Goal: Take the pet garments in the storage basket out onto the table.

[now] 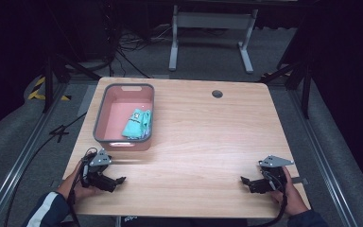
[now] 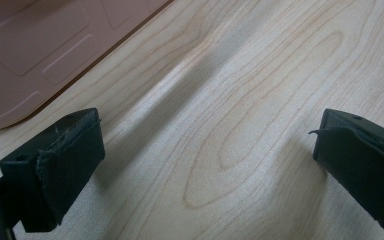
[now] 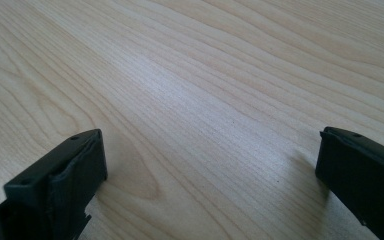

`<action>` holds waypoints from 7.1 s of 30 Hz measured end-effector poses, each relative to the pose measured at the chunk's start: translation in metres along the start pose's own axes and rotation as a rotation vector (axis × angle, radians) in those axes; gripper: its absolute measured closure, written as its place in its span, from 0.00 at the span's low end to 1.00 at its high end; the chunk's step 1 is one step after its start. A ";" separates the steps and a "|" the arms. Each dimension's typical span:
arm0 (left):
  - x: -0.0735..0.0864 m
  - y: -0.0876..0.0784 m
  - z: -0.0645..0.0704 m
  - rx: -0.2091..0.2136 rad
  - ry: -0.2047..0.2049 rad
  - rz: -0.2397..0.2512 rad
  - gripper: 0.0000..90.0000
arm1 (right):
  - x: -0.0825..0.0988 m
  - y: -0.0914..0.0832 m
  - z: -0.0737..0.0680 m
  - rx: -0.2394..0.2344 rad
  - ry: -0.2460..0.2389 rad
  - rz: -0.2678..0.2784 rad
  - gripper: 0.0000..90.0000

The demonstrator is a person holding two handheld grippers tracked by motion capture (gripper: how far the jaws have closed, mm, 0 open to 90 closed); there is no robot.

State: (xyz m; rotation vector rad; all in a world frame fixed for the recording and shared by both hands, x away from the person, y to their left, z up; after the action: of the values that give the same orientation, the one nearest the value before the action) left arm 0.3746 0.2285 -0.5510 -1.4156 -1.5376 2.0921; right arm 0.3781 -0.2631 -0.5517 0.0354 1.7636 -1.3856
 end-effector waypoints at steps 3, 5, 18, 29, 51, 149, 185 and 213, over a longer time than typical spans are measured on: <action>-0.001 0.000 0.000 0.017 0.010 -0.018 0.00 | 0.001 -0.001 0.000 0.004 0.008 -0.001 0.00; -0.001 0.000 0.000 0.012 0.016 -0.035 0.01 | 0.001 -0.001 0.000 0.005 0.016 0.002 0.00; -0.012 -0.024 0.013 -0.020 0.032 -0.008 0.22 | 0.001 -0.001 0.000 -0.004 -0.001 -0.001 0.00; -0.022 -0.049 0.015 -0.063 0.035 0.038 0.24 | 0.000 0.000 0.000 -0.014 -0.006 0.001 0.00; -0.060 -0.084 0.003 -0.130 0.018 0.112 0.23 | 0.000 0.000 0.000 -0.013 -0.010 -0.001 0.00; -0.157 0.044 -0.113 -0.021 -0.299 -0.382 0.82 | -0.001 0.001 0.000 -0.018 -0.019 -0.001 0.00; -0.199 -0.075 -0.059 -0.114 -0.110 0.113 0.84 | -0.001 0.000 0.000 -0.018 -0.016 -0.001 0.00; -0.250 -0.065 0.007 -0.023 0.055 0.144 0.84 | -0.001 0.000 0.000 -0.018 -0.016 -0.001 0.00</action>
State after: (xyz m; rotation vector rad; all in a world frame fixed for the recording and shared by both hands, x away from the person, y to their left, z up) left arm 0.4780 0.0972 -0.3541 -1.6228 -1.4848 2.1005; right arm 0.3786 -0.2625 -0.5517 0.0134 1.7628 -1.3672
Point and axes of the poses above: each handheld gripper's, and its own axes: y roughly forward along the jaws, x roughly out of its underside, z roughly to its right, the point moved 9 cm from there along y, roughly forward along the jaws, and after that the axes turned 6 degrees about -z, right-handed, at the moved point
